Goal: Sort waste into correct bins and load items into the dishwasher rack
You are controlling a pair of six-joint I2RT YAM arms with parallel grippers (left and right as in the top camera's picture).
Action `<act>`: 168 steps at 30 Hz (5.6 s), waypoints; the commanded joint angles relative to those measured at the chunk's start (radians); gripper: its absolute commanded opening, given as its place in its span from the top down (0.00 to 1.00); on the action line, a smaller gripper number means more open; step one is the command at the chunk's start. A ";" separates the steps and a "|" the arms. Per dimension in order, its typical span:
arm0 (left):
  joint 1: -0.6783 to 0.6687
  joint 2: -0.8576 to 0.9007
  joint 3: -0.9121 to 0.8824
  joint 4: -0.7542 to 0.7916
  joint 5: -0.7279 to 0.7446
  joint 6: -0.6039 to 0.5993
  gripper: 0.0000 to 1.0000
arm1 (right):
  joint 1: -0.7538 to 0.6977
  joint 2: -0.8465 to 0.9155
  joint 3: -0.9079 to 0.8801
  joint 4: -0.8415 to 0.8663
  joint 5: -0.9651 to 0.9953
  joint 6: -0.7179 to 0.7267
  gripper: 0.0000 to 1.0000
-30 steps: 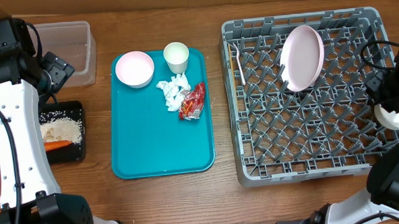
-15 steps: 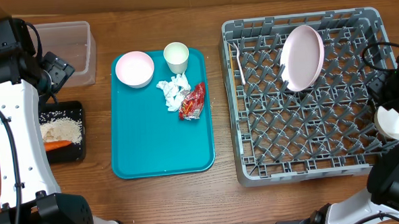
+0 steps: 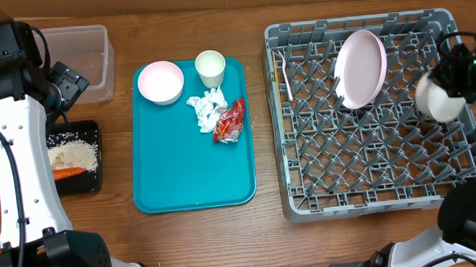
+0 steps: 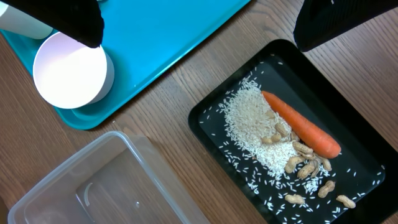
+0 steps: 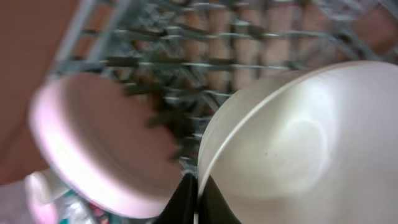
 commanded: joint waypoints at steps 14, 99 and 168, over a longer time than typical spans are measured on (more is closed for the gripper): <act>-0.003 0.003 -0.004 0.002 -0.013 0.005 0.00 | 0.000 -0.013 -0.219 0.364 -0.496 -0.014 0.96; -0.003 0.003 -0.004 0.001 -0.013 0.005 0.00 | -0.194 -0.154 -0.116 -0.032 0.128 0.045 0.37; -0.003 0.003 -0.004 0.001 -0.013 0.005 0.00 | 0.165 0.057 -0.132 0.079 0.573 0.006 0.96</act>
